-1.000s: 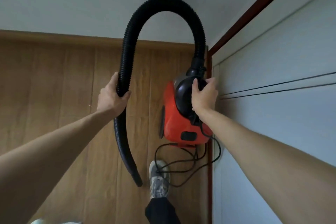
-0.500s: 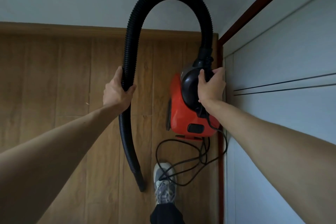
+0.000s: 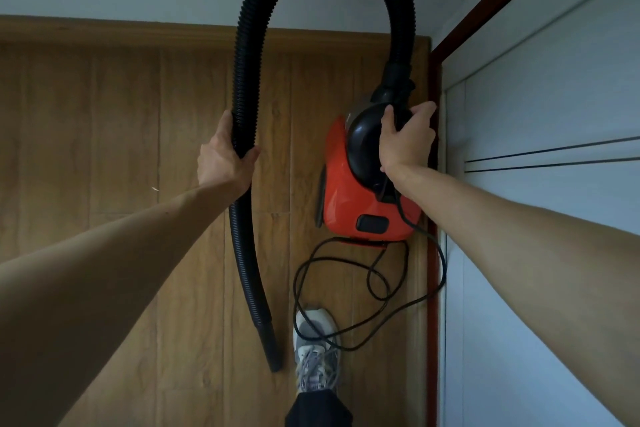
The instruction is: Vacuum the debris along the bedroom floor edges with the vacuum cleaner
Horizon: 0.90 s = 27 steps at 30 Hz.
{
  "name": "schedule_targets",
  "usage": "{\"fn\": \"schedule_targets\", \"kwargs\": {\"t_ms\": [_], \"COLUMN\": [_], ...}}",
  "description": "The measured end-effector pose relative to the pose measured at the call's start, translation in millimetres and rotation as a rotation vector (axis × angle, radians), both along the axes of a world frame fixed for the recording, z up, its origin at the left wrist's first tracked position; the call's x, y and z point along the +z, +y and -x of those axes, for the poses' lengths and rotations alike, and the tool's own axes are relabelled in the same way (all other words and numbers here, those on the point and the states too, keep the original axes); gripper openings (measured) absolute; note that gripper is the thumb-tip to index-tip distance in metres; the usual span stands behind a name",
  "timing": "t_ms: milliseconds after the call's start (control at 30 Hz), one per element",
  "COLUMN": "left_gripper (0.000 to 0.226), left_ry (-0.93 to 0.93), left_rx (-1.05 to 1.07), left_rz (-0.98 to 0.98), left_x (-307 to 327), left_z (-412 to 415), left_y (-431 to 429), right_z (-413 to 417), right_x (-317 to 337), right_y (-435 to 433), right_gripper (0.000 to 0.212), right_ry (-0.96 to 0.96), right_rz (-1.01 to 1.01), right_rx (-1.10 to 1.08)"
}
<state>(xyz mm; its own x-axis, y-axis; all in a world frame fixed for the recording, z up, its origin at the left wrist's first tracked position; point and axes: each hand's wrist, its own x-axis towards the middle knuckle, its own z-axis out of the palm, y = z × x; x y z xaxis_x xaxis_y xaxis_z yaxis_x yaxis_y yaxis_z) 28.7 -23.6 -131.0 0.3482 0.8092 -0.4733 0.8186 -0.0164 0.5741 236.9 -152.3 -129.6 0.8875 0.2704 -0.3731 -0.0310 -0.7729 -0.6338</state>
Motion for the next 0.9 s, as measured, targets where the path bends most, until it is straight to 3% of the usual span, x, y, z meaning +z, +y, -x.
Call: {"fn": "schedule_targets", "kwargs": {"t_ms": [367,633,900], "left_gripper": [0.055,0.072,0.077], "left_ry": [0.030,0.119,0.267], "left_rx": [0.071,0.102,-0.230], "left_rz": [0.055,0.114,-0.013], "left_x": [11.4,66.1,155.6], "left_z": [-14.1,-12.2,16.2], "left_y": [1.5,13.2,27.1], "right_z": [-5.6,-18.1,-6.7], "right_x": [3.7,53.7,140.8], "right_y": [-4.2,-9.3,9.5], "right_gripper": [0.032,0.061,0.080], "right_ry": [0.082,0.191,0.073], "right_rz": [0.082,0.286,0.346], "right_rx": [0.108,0.402,0.754]}}
